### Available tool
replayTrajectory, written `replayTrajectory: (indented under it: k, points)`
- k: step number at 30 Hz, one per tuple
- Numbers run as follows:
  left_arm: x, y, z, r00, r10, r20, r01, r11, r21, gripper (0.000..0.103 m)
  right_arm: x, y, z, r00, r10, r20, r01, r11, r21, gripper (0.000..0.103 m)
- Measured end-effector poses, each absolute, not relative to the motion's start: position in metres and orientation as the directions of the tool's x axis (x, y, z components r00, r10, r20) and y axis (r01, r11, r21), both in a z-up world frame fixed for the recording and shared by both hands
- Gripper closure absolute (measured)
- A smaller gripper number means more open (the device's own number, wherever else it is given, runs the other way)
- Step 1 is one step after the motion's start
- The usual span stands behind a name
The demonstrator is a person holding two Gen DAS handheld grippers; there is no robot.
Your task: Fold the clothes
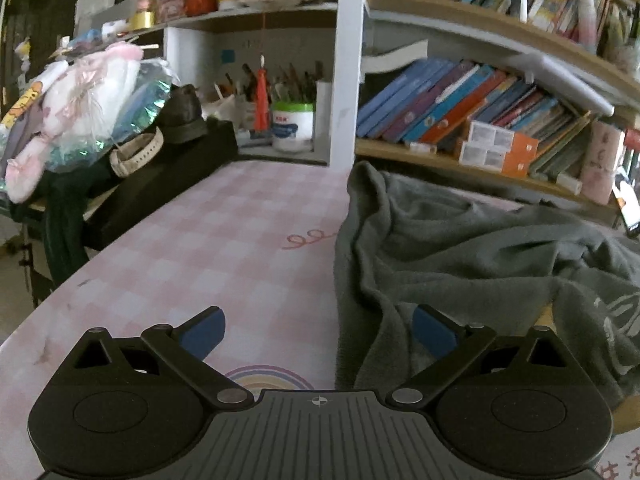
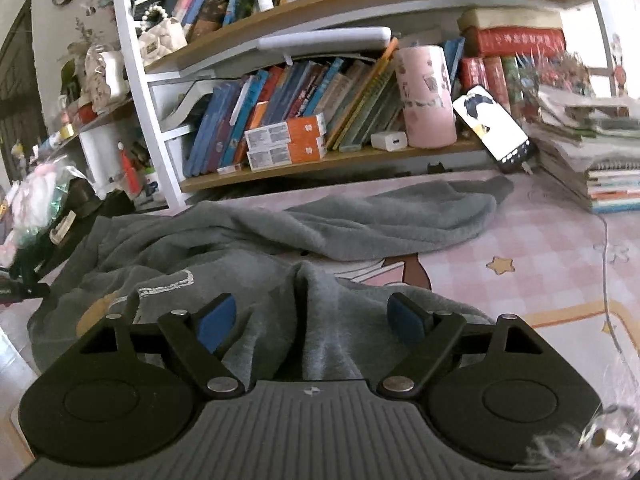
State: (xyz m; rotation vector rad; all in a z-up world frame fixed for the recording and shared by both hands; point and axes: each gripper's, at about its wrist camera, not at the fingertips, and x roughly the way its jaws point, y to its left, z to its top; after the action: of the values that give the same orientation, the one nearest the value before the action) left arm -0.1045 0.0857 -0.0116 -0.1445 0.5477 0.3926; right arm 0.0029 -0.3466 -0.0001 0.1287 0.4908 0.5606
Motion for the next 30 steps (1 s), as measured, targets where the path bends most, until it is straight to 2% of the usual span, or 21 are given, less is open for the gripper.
replayTrajectory:
  k: [8, 12, 14, 18, 20, 22, 27, 30]
  points:
    - [-0.094, 0.077, -0.019, 0.760, 0.295, -0.579, -0.363, 0.932, -0.003, 0.003, -0.002, -0.333, 0.001, 0.727, 0.534, -0.432, -0.512, 0.840, 0.178, 0.014]
    - [-0.089, 0.076, -0.022, 0.762, 0.261, -0.593, -0.336, 0.942, -0.018, 0.011, -0.001, -0.333, 0.000, 0.723, 0.536, -0.437, -0.516, 0.839, 0.176, 0.014]
    - [-0.085, 0.078, -0.025, 0.757, 0.250, -0.603, -0.332, 0.943, -0.027, 0.024, 0.000, -0.334, 0.000, 0.722, 0.536, -0.438, -0.511, 0.839, 0.185, 0.014]
    - [-0.076, 0.071, -0.028, 0.759, 0.211, -0.616, -0.293, 0.955, -0.034, 0.040, 0.002, -0.335, 0.000, 0.722, 0.534, -0.440, -0.505, 0.841, 0.194, 0.014]
    - [-0.073, 0.068, -0.026, 0.760, 0.187, -0.623, -0.266, 0.963, -0.035, 0.058, 0.002, -0.335, 0.000, 0.721, 0.535, -0.440, -0.504, 0.841, 0.195, 0.014]
    - [-0.072, 0.068, -0.024, 0.762, 0.149, -0.630, -0.239, 0.969, -0.060, 0.071, 0.002, -0.335, 0.000, 0.722, 0.534, -0.440, -0.504, 0.841, 0.195, 0.014]
    - [-0.076, 0.080, -0.018, 0.774, 0.113, -0.623, -0.226, 0.969, -0.105, 0.089, 0.002, -0.335, 0.000, 0.722, 0.535, -0.439, -0.504, 0.841, 0.196, 0.014]
    - [-0.081, 0.094, -0.009, 0.767, 0.235, -0.597, -0.317, 0.948, -0.034, 0.091, 0.002, -0.336, 0.000, 0.721, 0.537, -0.437, -0.505, 0.840, 0.198, 0.014]
